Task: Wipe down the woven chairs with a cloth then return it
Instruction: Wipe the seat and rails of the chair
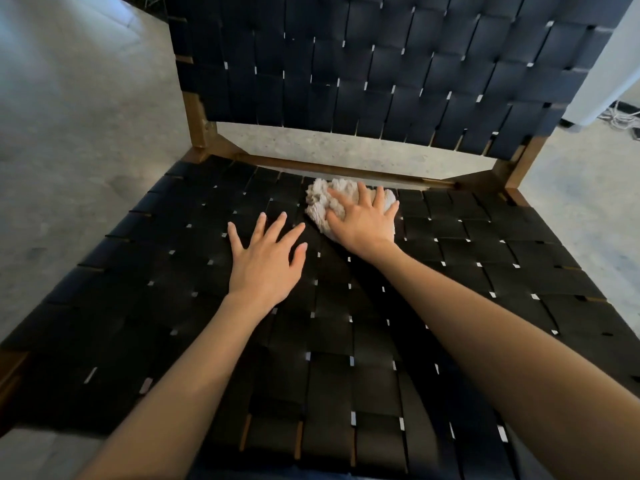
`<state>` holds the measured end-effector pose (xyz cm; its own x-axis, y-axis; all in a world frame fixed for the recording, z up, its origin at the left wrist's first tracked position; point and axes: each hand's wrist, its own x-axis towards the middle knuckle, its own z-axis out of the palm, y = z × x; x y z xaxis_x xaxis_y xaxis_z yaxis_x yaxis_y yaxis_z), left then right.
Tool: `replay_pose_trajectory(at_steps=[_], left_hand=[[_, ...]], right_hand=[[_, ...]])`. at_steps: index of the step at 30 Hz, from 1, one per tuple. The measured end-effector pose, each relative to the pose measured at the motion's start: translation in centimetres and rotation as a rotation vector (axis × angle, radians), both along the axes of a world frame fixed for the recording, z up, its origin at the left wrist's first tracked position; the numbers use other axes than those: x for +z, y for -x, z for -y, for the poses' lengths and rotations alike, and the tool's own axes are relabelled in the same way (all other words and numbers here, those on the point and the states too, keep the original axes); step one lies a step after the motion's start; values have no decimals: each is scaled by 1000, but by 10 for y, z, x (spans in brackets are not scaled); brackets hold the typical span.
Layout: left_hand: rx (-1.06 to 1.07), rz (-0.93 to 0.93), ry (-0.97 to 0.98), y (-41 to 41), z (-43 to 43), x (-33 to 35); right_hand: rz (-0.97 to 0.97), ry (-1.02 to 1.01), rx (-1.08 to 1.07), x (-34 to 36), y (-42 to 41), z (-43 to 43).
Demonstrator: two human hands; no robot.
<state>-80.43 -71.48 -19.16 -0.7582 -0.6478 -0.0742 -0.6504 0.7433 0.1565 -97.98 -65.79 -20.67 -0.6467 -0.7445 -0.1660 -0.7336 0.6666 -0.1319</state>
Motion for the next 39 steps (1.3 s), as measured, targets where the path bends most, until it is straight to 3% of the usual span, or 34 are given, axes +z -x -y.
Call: replay_pose_trajectory(at_steps=[7,14,29,39], left_hand=[[8,-9,-5,0,2,-2],[20,-22,-10,-1,1,-2],[77,72,-78,2,-26,14],[-15,116,-259,15,-75,27]], right_hand=[[-14,-8,-47,-4,30,32],[44,-2,-131,2,71,-3],[153,65,198,50,-53,-133],[98,187,177,79,-120,-216]])
